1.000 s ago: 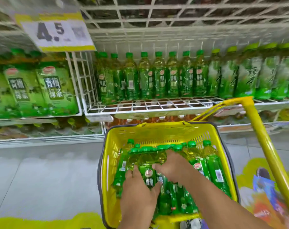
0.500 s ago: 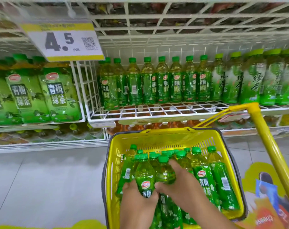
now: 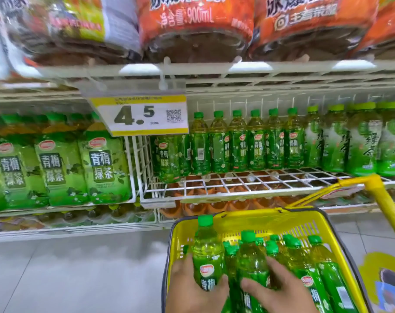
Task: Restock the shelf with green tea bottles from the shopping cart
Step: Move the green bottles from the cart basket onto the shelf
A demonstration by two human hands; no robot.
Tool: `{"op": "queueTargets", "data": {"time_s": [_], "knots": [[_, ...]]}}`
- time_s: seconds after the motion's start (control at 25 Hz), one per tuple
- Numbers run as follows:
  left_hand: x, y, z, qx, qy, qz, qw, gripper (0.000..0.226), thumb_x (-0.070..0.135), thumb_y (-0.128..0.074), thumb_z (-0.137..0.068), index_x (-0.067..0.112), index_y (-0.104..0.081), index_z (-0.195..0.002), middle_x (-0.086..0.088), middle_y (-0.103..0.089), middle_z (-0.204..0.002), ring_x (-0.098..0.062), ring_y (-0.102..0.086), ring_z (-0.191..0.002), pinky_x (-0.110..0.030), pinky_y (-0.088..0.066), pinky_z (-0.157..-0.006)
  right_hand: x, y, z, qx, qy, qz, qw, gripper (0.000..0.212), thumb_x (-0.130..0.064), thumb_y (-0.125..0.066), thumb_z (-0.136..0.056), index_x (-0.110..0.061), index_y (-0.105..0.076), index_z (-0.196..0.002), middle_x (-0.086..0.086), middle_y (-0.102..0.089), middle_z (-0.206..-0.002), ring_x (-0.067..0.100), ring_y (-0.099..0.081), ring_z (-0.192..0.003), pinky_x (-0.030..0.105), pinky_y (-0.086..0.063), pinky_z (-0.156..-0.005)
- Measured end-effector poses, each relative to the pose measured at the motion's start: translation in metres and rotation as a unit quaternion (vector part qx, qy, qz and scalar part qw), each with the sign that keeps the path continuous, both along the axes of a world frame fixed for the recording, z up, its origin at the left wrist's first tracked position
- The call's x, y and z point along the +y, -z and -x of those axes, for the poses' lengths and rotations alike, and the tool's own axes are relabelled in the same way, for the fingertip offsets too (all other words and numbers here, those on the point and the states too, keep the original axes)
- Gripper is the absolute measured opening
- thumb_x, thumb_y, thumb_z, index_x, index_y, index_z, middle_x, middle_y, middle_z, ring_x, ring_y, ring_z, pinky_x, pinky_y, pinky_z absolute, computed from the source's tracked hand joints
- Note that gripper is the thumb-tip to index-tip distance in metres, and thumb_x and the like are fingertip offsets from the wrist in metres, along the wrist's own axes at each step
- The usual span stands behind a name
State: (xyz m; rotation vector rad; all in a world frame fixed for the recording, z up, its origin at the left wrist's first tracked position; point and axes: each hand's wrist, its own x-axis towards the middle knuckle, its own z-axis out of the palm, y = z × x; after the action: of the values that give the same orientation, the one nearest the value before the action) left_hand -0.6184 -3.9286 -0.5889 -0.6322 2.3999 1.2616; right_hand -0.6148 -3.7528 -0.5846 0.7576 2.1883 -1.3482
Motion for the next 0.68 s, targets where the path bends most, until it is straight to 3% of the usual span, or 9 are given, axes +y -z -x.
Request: {"op": "queueTargets", "data": {"time_s": [0.08, 0.16, 0.24, 0.32, 0.4, 0.44, 0.56, 0.68], "knots": [[-0.009, -0.011, 0.017, 0.045, -0.021, -0.003, 0.999, 0.062, 0.046, -0.082, -0.063, 0.038, -0.056, -0.118, 0.015, -0.052, -0.109, -0.003, -0.056, -0.1, -0.018, -0.045, -0.089, -0.006, -0.017, 0.023, 0.05, 0.05, 0.032, 0.997, 0.083, -0.037, -0.095, -0.052, -0.033, -0.061, -0.127, -0.035, -0.067, -0.09, -0.021, -0.054, -0.079, 0.006, -0.043, -0.078], [-0.02, -0.026, 0.041, 0.091, -0.048, -0.023, 0.994, 0.064, 0.054, -0.079, -0.056, 0.04, -0.057, -0.115, 0.016, -0.061, -0.108, -0.003, -0.062, -0.097, -0.028, -0.053, -0.088, -0.011, -0.035, 0.056, 0.081, 0.042, 0.06, 0.994, 0.084, -0.043, -0.093, -0.054, -0.038, -0.058, -0.13, -0.013, -0.067, -0.112, -0.012, -0.058, -0.082, 0.009, -0.043, -0.063], [-0.023, -0.034, 0.071, 0.135, -0.054, -0.022, 0.989, 0.054, 0.056, -0.076, -0.059, 0.039, -0.06, -0.108, 0.014, -0.066, -0.103, -0.005, -0.066, -0.092, -0.031, -0.056, -0.079, -0.012, -0.044, 0.093, 0.13, 0.014, 0.072, 0.989, 0.064, -0.046, -0.089, -0.06, -0.042, -0.066, -0.119, -0.009, -0.068, -0.103, -0.004, -0.06, -0.074, 0.013, -0.044, -0.063], [-0.026, -0.035, 0.1, 0.179, -0.055, 0.025, 0.982, 0.042, 0.049, -0.079, -0.064, 0.035, -0.061, -0.099, 0.011, -0.064, -0.098, -0.007, -0.064, -0.085, -0.026, -0.052, -0.071, -0.016, -0.051, 0.129, 0.155, 0.01, 0.08, 0.985, 0.052, -0.047, -0.087, -0.064, -0.037, -0.07, -0.112, -0.019, -0.068, -0.088, -0.002, -0.06, -0.071, 0.017, -0.043, -0.063], [-0.028, -0.033, 0.131, 0.201, -0.068, 0.046, 0.976, 0.043, 0.042, -0.082, -0.067, 0.029, -0.063, -0.104, 0.003, -0.066, -0.102, -0.013, -0.065, -0.088, -0.03, -0.054, -0.077, -0.019, -0.053, 0.165, 0.167, 0.008, 0.065, 0.984, 0.045, -0.049, -0.086, -0.064, -0.029, -0.07, -0.1, -0.019, -0.064, -0.073, 0.005, -0.059, -0.064, 0.021, -0.041, -0.058], [-0.029, -0.03, 0.144, 0.198, -0.064, 0.045, 0.977, 0.046, 0.041, -0.082, -0.069, 0.026, -0.064, -0.109, 0.001, -0.067, -0.106, -0.016, -0.066, -0.092, -0.034, -0.054, -0.082, -0.019, -0.052, 0.18, 0.175, 0.008, 0.057, 0.983, 0.048, -0.05, -0.087, -0.064, -0.026, -0.069, -0.102, -0.013, -0.064, -0.077, 0.008, -0.057, -0.065, 0.022, -0.04, -0.057], [-0.029, -0.024, 0.177, 0.184, -0.057, 0.076, 0.978, 0.054, 0.045, -0.079, -0.072, 0.023, -0.06, -0.117, -0.002, -0.064, -0.113, -0.02, -0.064, -0.1, -0.04, -0.054, -0.088, -0.021, -0.044, 0.211, 0.188, 0.006, 0.064, 0.98, 0.08, -0.052, -0.086, -0.065, -0.026, -0.056, -0.134, -0.003, -0.063, -0.123, 0.01, -0.06, -0.098, 0.021, -0.04, -0.077], [-0.023, -0.019, 0.197, 0.197, -0.066, 0.085, 0.975, 0.06, 0.045, -0.077, -0.073, 0.019, -0.056, -0.123, -0.004, -0.062, -0.118, -0.025, -0.061, -0.108, -0.044, -0.054, -0.089, -0.024, -0.033, 0.233, 0.189, -0.001, 0.066, 0.98, 0.1, -0.057, -0.084, -0.066, -0.022, -0.039, -0.148, -0.003, -0.052, -0.142, 0.011, -0.049, -0.123, 0.021, -0.032, -0.09]]}}
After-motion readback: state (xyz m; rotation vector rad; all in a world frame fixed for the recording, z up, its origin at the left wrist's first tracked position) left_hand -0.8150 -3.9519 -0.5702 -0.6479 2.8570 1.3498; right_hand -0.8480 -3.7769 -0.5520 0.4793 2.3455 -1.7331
